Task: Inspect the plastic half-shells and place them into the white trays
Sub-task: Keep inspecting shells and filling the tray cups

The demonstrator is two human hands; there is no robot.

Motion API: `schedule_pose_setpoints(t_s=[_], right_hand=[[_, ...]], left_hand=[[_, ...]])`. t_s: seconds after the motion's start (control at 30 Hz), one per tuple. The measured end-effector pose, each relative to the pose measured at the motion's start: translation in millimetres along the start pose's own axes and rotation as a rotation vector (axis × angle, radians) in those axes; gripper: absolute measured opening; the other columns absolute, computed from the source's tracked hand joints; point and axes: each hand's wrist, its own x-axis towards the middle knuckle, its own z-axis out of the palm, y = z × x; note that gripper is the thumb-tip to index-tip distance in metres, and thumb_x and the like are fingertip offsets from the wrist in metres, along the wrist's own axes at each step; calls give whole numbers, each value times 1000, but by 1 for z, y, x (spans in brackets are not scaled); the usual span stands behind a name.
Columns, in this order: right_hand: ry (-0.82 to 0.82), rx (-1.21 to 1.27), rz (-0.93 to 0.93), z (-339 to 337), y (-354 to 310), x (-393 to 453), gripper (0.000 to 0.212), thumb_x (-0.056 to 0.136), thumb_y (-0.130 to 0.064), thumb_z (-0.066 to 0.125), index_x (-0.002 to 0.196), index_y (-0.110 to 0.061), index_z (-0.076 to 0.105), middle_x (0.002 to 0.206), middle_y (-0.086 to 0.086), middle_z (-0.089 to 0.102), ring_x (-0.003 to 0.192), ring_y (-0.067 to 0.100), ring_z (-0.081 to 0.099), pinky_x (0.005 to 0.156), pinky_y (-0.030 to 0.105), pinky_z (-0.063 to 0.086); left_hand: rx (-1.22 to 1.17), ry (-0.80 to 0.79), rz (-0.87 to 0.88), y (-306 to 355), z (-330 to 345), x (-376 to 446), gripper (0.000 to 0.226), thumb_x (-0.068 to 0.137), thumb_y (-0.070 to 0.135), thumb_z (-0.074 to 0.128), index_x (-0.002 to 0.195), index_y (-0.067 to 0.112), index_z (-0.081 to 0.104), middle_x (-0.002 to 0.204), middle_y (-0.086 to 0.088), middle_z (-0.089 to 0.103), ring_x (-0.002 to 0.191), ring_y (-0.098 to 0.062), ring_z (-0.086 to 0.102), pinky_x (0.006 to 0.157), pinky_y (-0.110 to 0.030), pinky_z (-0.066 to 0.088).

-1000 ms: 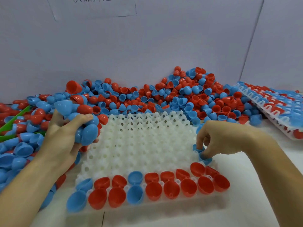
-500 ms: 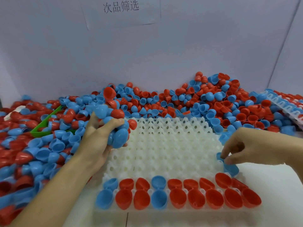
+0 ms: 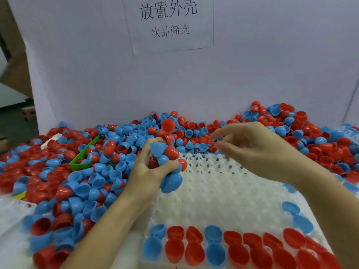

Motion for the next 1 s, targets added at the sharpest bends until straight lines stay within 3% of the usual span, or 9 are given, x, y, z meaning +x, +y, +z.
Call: schedule_pose_setpoints(t_s=[0.17, 0.3, 0.5, 0.57, 0.67, 0.73, 0.87, 0.93, 1.0], right_hand=[[265, 105, -101, 22, -33, 36, 8, 92, -27, 67, 98, -33, 66, 72, -7, 68, 66, 7, 66, 58, 18, 55], [266, 21, -85, 45, -31, 43, 10, 93, -23, 66, 103, -25, 66, 69, 0, 69, 69, 10, 64, 59, 15, 50], [243, 13, -149, 49, -26, 45, 14, 96, -22, 61, 107, -30, 63, 70, 4, 66, 62, 19, 59, 59, 27, 50], [269, -40, -176, 48, -26, 46, 21, 98, -22, 56, 113, -34, 63, 83, -5, 63, 74, 7, 56, 59, 16, 43], [263, -62, -191, 44, -26, 46, 32, 102, -19, 48, 126, -36, 63, 120, -14, 51, 102, -2, 48, 77, 6, 37], [188, -69, -213, 41, -25, 44, 32, 103, -16, 48, 123, -30, 68, 125, -13, 59, 106, -3, 52, 79, 1, 39], [128, -134, -176, 36, -20, 42, 22, 97, -14, 58, 105, -23, 76, 98, -13, 72, 84, 0, 64, 67, 0, 44], [123, -148, -170, 36, -19, 41, 20, 93, -13, 60, 99, -24, 76, 88, -14, 70, 76, 0, 64, 63, 5, 48], [90, -123, -169, 36, -18, 40, 22, 92, -13, 61, 99, -32, 70, 82, -12, 71, 69, 6, 65, 61, 13, 53]], left_hand=[[99, -20, 53, 1, -1, 0, 38, 81, 9, 79, 99, 36, 59, 92, 1, 67, 75, -9, 64, 69, -25, 57], [93, -68, 82, 0, 0, 1, 41, 81, 7, 80, 105, 32, 59, 88, 7, 65, 74, -7, 63, 68, -24, 55], [167, -100, 153, 1, 2, -1, 44, 81, 2, 78, 103, 35, 58, 85, 16, 64, 73, -1, 63, 66, -15, 52], [216, -120, 180, 2, 1, -3, 45, 81, 0, 77, 107, 32, 57, 86, 16, 65, 74, 0, 63, 67, -14, 52], [294, -189, 198, 4, -4, -3, 47, 82, 3, 78, 109, 35, 58, 94, 11, 64, 79, -6, 63, 74, -18, 54], [330, -248, 202, 7, -8, -2, 46, 82, 5, 78, 109, 35, 57, 95, 9, 63, 82, -8, 63, 76, -18, 53], [337, -291, 186, 13, -14, -2, 45, 77, 18, 78, 112, 33, 56, 94, 5, 64, 80, -15, 65, 74, -29, 59], [328, -281, 172, 14, -17, -1, 47, 75, 21, 77, 114, 34, 56, 95, 2, 64, 82, -24, 66, 75, -39, 62], [330, -286, 170, 15, -19, 0, 48, 74, 22, 77, 114, 36, 56, 94, 5, 64, 81, -23, 66, 76, -42, 61]])
